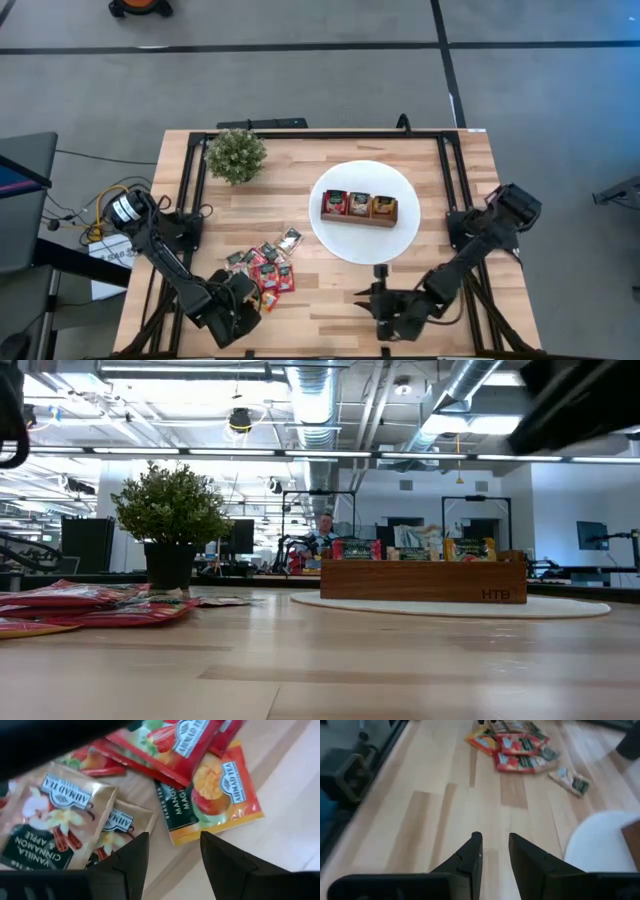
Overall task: Pick & Place Tea
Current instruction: Put the yellow tea bag into the right section of the wooden organizer
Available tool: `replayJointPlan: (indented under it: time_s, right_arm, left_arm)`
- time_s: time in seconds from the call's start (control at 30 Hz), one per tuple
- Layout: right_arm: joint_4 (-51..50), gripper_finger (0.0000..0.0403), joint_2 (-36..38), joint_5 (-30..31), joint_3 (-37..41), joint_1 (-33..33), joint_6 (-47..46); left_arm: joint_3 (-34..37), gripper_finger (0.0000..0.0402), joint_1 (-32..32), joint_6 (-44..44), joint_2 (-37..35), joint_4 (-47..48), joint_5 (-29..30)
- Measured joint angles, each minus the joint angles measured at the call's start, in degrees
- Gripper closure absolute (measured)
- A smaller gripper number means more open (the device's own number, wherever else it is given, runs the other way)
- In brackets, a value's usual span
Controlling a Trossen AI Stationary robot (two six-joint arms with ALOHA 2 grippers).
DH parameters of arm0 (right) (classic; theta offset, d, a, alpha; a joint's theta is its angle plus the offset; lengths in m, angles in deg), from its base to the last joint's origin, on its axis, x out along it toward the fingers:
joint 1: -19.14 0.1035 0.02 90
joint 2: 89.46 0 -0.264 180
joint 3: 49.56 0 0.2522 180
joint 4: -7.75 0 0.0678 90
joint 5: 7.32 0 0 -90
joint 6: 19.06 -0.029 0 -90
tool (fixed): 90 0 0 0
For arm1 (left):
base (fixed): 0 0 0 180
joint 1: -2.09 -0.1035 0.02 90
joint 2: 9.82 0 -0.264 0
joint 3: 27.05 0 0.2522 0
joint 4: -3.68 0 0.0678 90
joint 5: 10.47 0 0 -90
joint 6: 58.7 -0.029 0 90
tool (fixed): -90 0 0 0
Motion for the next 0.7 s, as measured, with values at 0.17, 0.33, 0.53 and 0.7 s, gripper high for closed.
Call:
replayJointPlan:
  time_s: [0.17,0.33,0.53,0.7]
  right_arm:
    - [-10.6,0.0316,6.0,1.2,-0.7,3.1,-10.5]
    - [-10.4,0.0316,6.8,5.4,-0.7,5.2,-11.3]
    - [-10.1,0.0316,5.8,5.3,-0.7,4.9,-11.5]
    - [-10.3,0.0316,5.5,5.1,-0.7,4.8,-11.4]
  left_arm:
    - [2.7,0.0230,-0.6,4.3,0.0,-2.9,-1.2]
    - [5.0,0.0245,-1.5,5.7,-0.3,-6.9,1.2]
    - [5.6,0.0290,-2.2,5.2,-0.1,-8.7,4.4]
    - [5.7,0.0335,-2.2,1.6,-0.1,-10.3,4.8]
